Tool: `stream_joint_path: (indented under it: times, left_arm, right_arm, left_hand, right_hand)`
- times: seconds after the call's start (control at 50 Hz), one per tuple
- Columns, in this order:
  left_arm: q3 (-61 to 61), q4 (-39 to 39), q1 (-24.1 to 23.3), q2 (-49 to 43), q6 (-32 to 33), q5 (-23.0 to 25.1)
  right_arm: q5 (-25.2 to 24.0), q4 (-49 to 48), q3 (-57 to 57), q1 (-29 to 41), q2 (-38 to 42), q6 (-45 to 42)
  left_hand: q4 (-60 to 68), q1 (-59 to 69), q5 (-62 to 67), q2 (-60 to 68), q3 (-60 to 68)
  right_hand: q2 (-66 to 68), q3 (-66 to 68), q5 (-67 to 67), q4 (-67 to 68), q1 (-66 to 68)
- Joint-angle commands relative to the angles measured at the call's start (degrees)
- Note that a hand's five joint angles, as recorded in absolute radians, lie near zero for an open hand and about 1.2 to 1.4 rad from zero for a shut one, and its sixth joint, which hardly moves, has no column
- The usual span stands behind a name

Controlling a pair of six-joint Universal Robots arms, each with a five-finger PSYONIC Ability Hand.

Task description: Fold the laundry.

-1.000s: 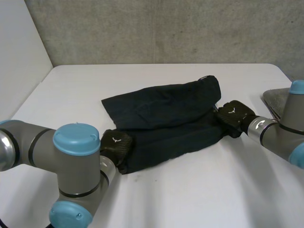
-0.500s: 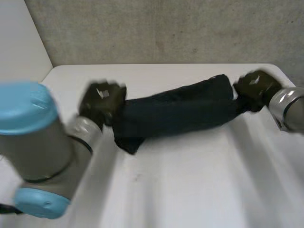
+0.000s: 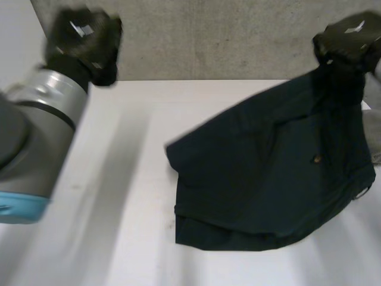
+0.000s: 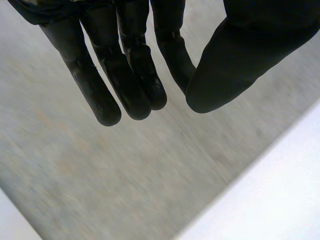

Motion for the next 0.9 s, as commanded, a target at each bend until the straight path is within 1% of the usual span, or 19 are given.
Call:
stream_joint_path:
  times: [0.02, 0.04, 0.1, 0.14, 0.22, 0.26, 0.34, 0.4, 0.52, 0.64, 0.76, 0.8, 0.82, 0.84, 0.86, 0.88, 0.9]
  left_arm:
    - [-0.17, -1.19, -2.32, -11.44, -0.61, 0.27]
    - [-0.44, -1.37, -3.02, -12.16, -0.7, 0.27]
    - [-0.79, -1.63, -4.52, -14.44, -2.18, 0.27]
    - [-0.88, -1.72, -4.7, -15.15, -3.85, 0.27]
    - [-0.7, -1.9, -5.05, -16.56, -8.78, 2.99]
    - [-0.35, -2.16, -4.88, -17.52, -11.14, 5.79]
    - [0.78, -2.25, -4.96, -20.32, -14.14, 9.4]
    - [3.07, -2.51, -5.31, -23.13, -16.25, 10.55]
    - [7.47, -3.3, -5.49, -27.54, -18.8, 10.64]
    - [11.86, -5.41, -5.58, -32.63, -19.16, 10.64]
    - [14.06, -6.47, -5.67, -34.84, -19.33, 10.64]
    - [14.41, -6.47, -5.93, -35.28, -19.42, 10.64]
    - [14.42, -6.47, -6.02, -35.37, -19.51, 10.64]
    - [14.5, -6.47, -6.02, -35.37, -19.68, 10.64]
    - [14.5, -6.47, -6.02, -35.28, -20.12, 10.56]
    - [14.5, -6.47, -5.93, -35.19, -20.39, 10.47]
    - [14.5, -6.47, -5.84, -35.1, -20.65, 10.38]
  right_arm:
    - [4.03, -0.24, 1.84, 4.13, 5.75, -0.33]
    - [4.38, -0.41, 2.28, 4.84, 5.92, -0.33]
    - [4.83, -1.73, 4.48, 6.25, 5.75, -0.33]
    - [4.83, -2.7, 5.62, 6.43, 5.75, -0.33]
    - [4.83, -4.72, 8.26, 7.22, 4.17, -0.33]
    - [4.56, -4.72, 9.31, 7.48, 2.06, -0.33]
    - [4.56, -4.9, 10.72, 8.53, -0.49, -0.24]
    - [4.56, -4.9, 11.16, 9.76, -2.59, -0.15]
    - [4.65, -4.81, 11.25, 10.65, -6.9, -0.15]
    - [4.48, -4.72, 11.16, 10.65, -11.47, -0.15]
    - [4.48, -4.55, 11.51, 10.65, -13.76, -0.15]
    - [4.56, -4.55, 11.77, 10.65, -14.11, -0.24]
    - [4.65, -4.63, 11.95, 10.65, -14.29, -0.24]
    - [4.74, -4.72, 12.39, 10.65, -14.64, -0.33]
    - [4.74, -4.9, 12.65, 10.65, -14.82, -0.41]
    - [4.74, -4.98, 12.83, 10.65, -14.82, -0.5]
    - [4.74, -4.99, 13.01, 10.56, -14.82, -0.59]
  left_hand:
    - [-26.48, -22.98, -25.12, -26.27, -26.02]
    - [-36.72, -33.22, -35.36, -36.51, -36.26]
    - [-44.36, -40.86, -43.0, -44.15, -43.9]
    - [-46.74, -43.23, -45.38, -46.53, -46.28]
    - [-46.58, -43.08, -45.22, -46.37, -46.12]
    - [-46.41, -42.91, -45.05, -46.2, -45.95]
    - [-45.91, -42.4, -44.55, -45.7, -45.45]
    - [-45.57, -42.07, -44.21, -45.36, -45.11]
    - [-45.9, -42.4, -44.55, -45.69, -45.45]
    - [-45.9, -42.4, -44.55, -45.69, -45.45]
    - [-45.07, -41.57, -43.71, -44.86, -44.61]
    - [-36.86, -33.36, -35.51, -36.65, -36.41]
    - [-30.83, -27.32, -29.47, -30.62, -30.37]
    - [-20.44, -16.94, -19.08, -20.23, -19.98]
    - [-2.52, 0.98, -1.16, -2.31, -2.06]
    - [5.99, 9.49, 7.34, 6.2, 6.44]
    - [11.21, 14.71, 12.57, 11.42, 11.67]
  right_hand:
    - [12.52, 11.73, 13.23, 11.95, 23.93]
    - [12.52, 11.73, 13.23, 11.95, 23.93]
    - [12.52, 11.73, 13.23, 11.95, 23.93]
    - [12.52, 11.73, 13.23, 11.95, 23.93]
    - [12.52, 11.73, 13.23, 11.95, 23.93]
    - [12.52, 11.73, 13.23, 11.95, 23.93]
    - [12.52, 11.73, 13.23, 11.95, 23.93]
    - [12.52, 11.73, 13.23, 11.95, 23.93]
    - [12.52, 11.73, 13.23, 11.95, 23.93]
    - [12.52, 11.73, 13.23, 11.95, 23.93]
    - [12.52, 11.73, 13.23, 11.95, 23.93]
    - [12.52, 11.73, 13.23, 11.95, 23.93]
    - [12.52, 11.73, 13.23, 11.95, 23.93]
    - [12.52, 11.73, 13.23, 11.95, 23.93]
    - [12.52, 11.73, 13.23, 11.95, 23.93]
    - [12.52, 11.73, 13.23, 11.95, 23.93]
    - [12.52, 11.73, 13.23, 11.95, 23.93]
